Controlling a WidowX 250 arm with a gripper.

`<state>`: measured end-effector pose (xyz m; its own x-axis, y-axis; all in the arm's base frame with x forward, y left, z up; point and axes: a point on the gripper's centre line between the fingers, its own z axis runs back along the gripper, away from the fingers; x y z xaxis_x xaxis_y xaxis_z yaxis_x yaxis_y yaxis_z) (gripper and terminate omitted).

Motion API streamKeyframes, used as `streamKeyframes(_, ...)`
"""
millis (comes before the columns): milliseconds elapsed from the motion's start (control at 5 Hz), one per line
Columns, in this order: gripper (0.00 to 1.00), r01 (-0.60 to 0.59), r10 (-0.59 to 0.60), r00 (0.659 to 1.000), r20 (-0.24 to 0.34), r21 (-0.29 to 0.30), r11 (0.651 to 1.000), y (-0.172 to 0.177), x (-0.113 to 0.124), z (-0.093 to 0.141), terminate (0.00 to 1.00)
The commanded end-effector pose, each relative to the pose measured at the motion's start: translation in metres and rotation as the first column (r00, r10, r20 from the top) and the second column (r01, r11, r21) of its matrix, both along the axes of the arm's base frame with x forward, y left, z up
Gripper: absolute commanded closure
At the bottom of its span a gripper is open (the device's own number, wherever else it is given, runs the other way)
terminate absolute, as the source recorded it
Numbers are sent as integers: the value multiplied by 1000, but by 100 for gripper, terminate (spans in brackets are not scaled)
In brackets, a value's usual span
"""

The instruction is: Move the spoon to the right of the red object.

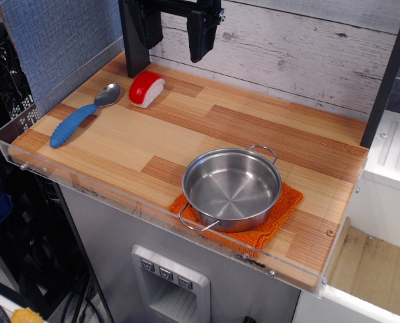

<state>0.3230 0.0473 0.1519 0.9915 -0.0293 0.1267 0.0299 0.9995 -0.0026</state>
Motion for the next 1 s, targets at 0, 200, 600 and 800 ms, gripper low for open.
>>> streamKeyframes(0, 0, 0, 0, 1000, 0, 0, 1000, 0, 0, 0, 0)
streamKeyframes(200, 0, -53, 54, 998, -20, 33, 998, 34, -16, -7, 0)
streamKeyframes(600, 0, -121, 131, 989, -63, 139, 983, 92, -38, -44, 0)
streamKeyframes(800, 0, -102, 114, 991, -67, 164, 981, 101, -32, -57, 0)
